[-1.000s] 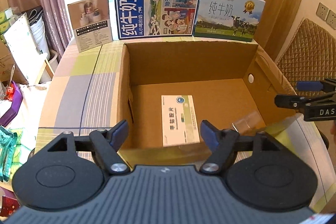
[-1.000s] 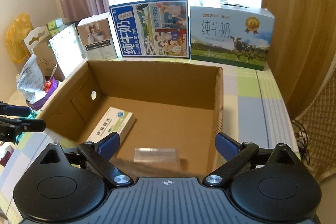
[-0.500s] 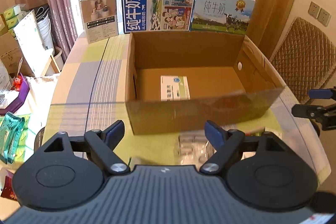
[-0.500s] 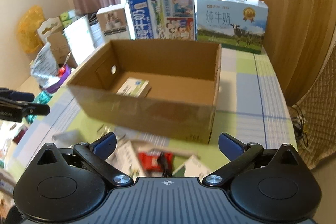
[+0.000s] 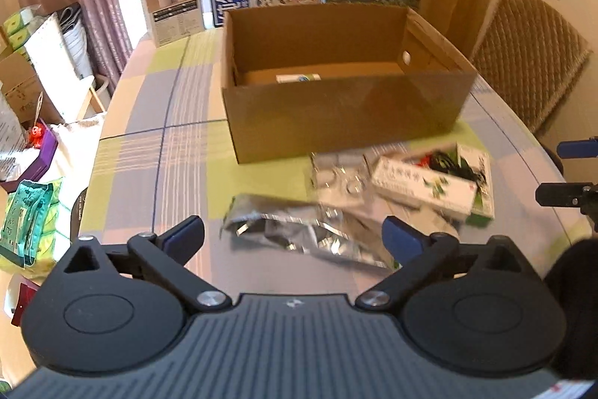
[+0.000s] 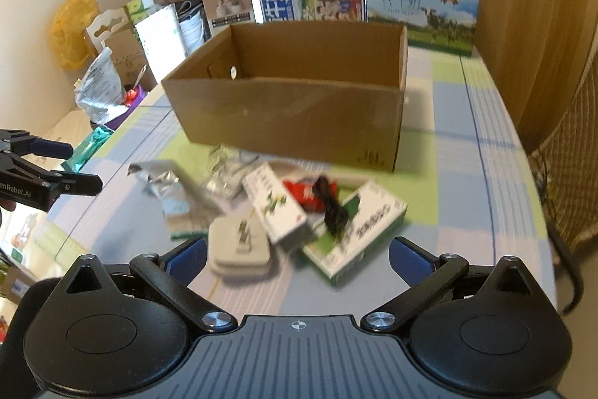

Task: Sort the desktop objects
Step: 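Move the left tool toward the silver foil bag while the right tool approaches the white plug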

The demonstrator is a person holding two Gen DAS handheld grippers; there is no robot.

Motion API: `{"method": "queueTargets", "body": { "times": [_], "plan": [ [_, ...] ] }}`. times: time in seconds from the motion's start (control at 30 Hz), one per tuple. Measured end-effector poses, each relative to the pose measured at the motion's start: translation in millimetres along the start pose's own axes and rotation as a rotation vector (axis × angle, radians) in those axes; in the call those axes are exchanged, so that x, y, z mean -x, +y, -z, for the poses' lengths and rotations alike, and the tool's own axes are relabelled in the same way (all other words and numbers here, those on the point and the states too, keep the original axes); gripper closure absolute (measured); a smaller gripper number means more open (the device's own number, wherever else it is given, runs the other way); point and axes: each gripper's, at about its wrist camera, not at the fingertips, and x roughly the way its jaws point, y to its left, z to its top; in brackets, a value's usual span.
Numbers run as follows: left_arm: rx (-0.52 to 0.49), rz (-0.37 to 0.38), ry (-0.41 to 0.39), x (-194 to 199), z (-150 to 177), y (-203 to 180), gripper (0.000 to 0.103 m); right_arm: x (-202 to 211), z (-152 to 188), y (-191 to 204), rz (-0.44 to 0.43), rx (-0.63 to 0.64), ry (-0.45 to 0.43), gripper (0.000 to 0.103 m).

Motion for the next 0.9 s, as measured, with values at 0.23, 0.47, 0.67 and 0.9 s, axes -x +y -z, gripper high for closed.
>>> {"method": "queueTargets", "body": {
  "times": [0.23,0.47,0.67,0.9],
  "plan": [
    [-0.059,0.034,0.027,4.0,21.6,-12.7,0.002,1.0,24.6,10.6,-0.020,-0.027,0.027,0.002],
    [-0.137,0.037,0.033,4.9,34.1,-15.4,0.002,-5.0,36.5,19.6,-0.034,-0.029,0.047,0.002],
    [-0.203,0.052,0.047,0.4,42.1,-13.8,0.002,-17.1,40.3,25.7,-0.044,-0.026,0.058,0.002],
    [-0.297,0.104,0.042,-6.4,48.7,-14.6,0.002,-37.2,36.6,34.5,-0.079,-0.003,0.076,0.003]
  ]
}}
